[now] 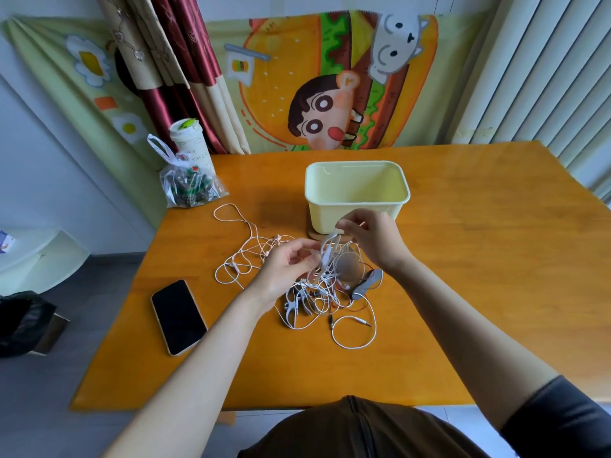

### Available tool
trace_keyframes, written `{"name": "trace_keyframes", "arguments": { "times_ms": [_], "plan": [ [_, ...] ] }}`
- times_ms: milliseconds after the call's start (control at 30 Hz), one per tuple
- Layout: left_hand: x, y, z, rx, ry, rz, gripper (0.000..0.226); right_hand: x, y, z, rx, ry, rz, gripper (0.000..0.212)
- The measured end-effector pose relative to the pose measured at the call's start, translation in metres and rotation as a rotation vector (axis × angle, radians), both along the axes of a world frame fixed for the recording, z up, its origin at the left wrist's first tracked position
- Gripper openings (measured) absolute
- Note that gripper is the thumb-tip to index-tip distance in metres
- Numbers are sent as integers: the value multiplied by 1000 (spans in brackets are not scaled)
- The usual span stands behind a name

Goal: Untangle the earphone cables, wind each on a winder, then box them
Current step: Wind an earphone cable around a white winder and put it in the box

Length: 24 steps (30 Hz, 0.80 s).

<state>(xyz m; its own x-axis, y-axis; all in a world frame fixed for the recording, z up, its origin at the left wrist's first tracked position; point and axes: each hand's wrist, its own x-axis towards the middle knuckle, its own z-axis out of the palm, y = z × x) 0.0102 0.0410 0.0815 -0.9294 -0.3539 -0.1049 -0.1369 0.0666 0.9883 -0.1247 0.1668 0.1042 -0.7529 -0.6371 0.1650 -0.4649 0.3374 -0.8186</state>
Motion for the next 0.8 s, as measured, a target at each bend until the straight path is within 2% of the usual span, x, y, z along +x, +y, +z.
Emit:
{"name": "trace_keyframes", "arguments": {
  "times_ms": [67, 233, 400, 467, 567, 800],
  "plan": [
    [0, 3, 4, 104, 32, -18, 19, 1, -1, -3, -11, -27, -7, 15],
    [-8, 7, 12, 599, 182, 103, 21, 20, -1, -10, -48, -205, 48, 24],
    [-12, 6, 11, 720, 246, 221, 28, 49, -5, -22, -91, -370, 75, 27],
    [-12, 6, 10, 728, 240, 281, 27, 55, -5, -26, -76, -346, 68, 26],
    [-14, 3, 6, 698, 194, 387, 12, 60, -6, -30, -51, -307, 86, 25],
    [-10, -6, -7, 140, 30, 435, 14, 58, -3, -20, 0, -197, 63, 23]
  ]
}}
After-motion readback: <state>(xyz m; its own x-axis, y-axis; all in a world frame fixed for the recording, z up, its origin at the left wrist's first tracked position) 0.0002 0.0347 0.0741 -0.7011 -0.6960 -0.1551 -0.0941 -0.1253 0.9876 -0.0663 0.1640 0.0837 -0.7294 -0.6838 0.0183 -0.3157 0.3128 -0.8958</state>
